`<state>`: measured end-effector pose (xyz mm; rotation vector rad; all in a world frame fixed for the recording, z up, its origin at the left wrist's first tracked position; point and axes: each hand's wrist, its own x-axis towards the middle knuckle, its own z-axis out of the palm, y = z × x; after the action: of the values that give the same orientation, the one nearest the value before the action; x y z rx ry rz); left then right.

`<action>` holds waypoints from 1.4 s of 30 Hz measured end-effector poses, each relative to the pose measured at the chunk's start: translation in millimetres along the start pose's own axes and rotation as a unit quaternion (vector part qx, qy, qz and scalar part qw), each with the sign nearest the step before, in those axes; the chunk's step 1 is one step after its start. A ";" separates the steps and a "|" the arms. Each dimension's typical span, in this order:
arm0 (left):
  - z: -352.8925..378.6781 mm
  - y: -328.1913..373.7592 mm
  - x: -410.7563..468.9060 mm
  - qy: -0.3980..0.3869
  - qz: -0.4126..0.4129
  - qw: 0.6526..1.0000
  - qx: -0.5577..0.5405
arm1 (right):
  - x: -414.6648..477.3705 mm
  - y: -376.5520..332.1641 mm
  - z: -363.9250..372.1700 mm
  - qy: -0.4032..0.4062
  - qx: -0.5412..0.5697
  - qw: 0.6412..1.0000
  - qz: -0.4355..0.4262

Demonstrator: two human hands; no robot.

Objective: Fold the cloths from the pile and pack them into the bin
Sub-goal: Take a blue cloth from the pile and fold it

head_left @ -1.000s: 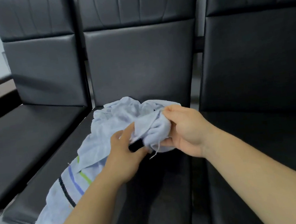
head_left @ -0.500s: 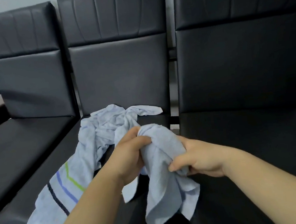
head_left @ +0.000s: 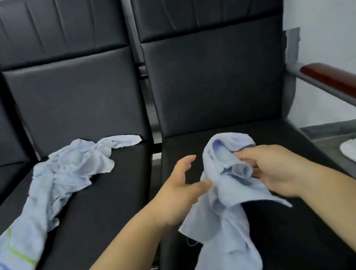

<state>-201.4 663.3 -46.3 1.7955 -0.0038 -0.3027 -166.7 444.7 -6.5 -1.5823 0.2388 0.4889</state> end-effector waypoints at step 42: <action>5.8 -41.1 21.6 -0.042 0.140 0.882 0.448 | 24.1 76.7 8.0 0.017 -0.572 0.810 -0.126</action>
<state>-188.3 664.4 -91.3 2.6566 -0.5415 -0.1721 -180.3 449.9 -85.9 -2.7574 -0.3295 0.3982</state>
